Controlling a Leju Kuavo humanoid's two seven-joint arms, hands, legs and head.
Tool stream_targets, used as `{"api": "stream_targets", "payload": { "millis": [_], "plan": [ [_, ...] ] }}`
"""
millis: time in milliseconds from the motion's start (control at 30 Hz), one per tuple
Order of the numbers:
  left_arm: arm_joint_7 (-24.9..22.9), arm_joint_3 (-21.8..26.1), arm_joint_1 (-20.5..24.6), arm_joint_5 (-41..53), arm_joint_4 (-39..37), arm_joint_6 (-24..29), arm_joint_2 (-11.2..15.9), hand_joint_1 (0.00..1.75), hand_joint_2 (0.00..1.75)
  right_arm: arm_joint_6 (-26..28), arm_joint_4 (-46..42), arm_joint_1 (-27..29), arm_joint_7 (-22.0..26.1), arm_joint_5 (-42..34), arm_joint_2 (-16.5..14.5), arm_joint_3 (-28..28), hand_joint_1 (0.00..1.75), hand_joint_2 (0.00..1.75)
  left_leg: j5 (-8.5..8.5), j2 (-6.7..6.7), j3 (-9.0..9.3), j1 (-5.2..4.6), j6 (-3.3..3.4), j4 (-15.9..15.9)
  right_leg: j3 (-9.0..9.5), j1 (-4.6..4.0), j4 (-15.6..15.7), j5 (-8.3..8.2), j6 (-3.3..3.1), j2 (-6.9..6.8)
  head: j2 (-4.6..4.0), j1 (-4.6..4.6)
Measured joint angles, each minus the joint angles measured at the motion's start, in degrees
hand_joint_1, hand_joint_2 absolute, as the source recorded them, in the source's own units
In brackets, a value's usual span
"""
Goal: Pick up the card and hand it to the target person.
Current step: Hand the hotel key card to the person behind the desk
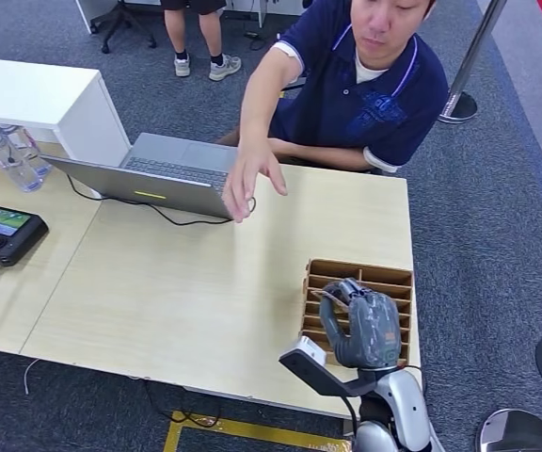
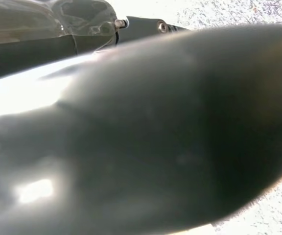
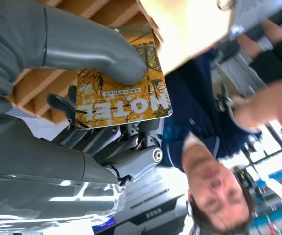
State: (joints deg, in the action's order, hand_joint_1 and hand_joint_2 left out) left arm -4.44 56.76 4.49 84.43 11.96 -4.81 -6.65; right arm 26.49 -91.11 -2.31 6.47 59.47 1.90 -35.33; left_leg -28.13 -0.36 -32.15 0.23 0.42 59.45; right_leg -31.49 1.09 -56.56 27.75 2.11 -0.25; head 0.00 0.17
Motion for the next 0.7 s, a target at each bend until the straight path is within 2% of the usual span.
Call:
{"api": "stream_targets", "payload": {
  "millis": [400,467,567,700],
  "plan": [
    [-0.36,0.07,0.01,-1.20,0.00,0.02,-0.49,0.00,0.00,-0.29,-4.96,-3.48,3.38,-5.38,1.22,0.64,1.64,1.75,0.00,0.00,-0.03,0.02,0.00,0.00,-0.01,-0.01,0.00,0.00,0.00,0.00,0.00,-0.01],
    [-0.37,0.10,0.02,-1.31,0.00,0.02,-0.50,0.00,0.00,-2.49,-4.85,-4.52,4.65,-10.27,1.22,0.59,1.64,1.75,0.00,0.00,-0.03,0.02,0.00,0.00,-0.01,-0.02,0.00,0.00,0.00,0.00,0.00,-0.01],
    [-0.37,0.10,0.03,-1.30,0.00,0.02,-0.50,0.00,0.00,-7.29,-3.72,-6.01,8.25,-22.21,0.87,0.52,1.63,1.75,0.00,-0.01,-0.06,0.02,0.00,0.00,-0.02,-0.02,-0.01,0.00,0.00,-0.01,0.00,0.00],
    [-0.36,0.09,0.22,-0.73,0.00,0.02,-0.50,0.00,0.00,-10.65,1.23,-9.79,13.72,-34.21,-1.23,0.55,1.63,1.75,0.01,0.02,-0.06,0.04,-0.01,0.00,-0.04,-0.03,-0.02,0.00,0.00,0.03,0.00,0.00]
  ]
}}
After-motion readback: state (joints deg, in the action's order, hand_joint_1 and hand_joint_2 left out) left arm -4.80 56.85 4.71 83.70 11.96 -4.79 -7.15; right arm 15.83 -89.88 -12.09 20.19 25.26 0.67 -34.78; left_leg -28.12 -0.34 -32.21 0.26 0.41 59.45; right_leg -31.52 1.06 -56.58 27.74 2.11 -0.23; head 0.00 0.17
